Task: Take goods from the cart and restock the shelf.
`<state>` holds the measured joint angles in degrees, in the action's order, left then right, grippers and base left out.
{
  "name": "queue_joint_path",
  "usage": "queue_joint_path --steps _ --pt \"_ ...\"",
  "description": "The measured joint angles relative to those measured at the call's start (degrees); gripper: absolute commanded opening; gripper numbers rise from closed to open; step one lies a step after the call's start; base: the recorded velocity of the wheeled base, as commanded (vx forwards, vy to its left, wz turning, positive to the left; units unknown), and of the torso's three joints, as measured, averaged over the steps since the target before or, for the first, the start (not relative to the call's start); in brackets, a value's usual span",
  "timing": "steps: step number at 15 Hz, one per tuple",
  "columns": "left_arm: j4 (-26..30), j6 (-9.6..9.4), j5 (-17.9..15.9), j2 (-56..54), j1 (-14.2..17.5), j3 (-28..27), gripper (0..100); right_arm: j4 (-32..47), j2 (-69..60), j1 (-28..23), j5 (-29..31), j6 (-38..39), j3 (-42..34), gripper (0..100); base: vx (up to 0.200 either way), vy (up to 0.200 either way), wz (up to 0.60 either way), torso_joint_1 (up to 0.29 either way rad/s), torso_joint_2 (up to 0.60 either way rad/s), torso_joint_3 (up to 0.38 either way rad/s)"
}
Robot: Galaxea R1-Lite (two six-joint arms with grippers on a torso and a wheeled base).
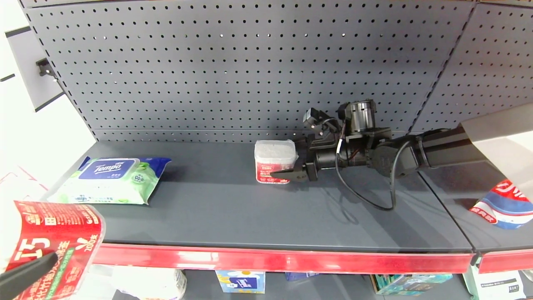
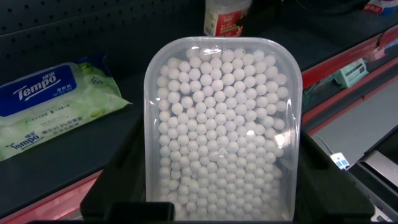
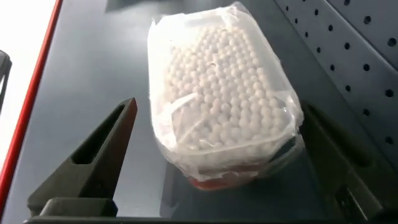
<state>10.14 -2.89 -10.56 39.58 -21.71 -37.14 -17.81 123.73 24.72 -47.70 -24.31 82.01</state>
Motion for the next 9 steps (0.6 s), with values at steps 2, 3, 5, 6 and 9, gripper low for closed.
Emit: queue_joint_path --steps 2,3,5,6,9 --pt "0.0 0.0 0.0 0.0 0.0 0.0 0 -0.9 0.6 0.1 0.3 0.1 0.6 0 0.0 0.0 0.0 0.0 0.0 0.0" --pt "0.0 -0.01 0.0 -0.1 0.0 0.0 0 -1.0 0.7 0.1 0.3 0.1 0.7 0 0.0 0.0 0.0 0.0 0.0 0.0" --pt "0.0 0.0 0.0 -0.1 0.0 0.1 0 -1.1 0.9 0.0 0.3 0.1 0.7 0 0.0 0.0 0.0 0.0 0.0 0.0" --pt "0.0 0.05 -0.1 -0.1 0.0 0.1 0 -1.1 0.9 0.0 0.3 0.1 0.6 0 0.0 0.0 0.0 0.0 0.0 0.0" --pt "0.0 0.1 -0.1 -0.1 0.0 0.3 0 -1.1 0.0 0.0 0.2 -0.2 -0.6 0 0.0 0.0 0.0 0.0 0.0 0.0"
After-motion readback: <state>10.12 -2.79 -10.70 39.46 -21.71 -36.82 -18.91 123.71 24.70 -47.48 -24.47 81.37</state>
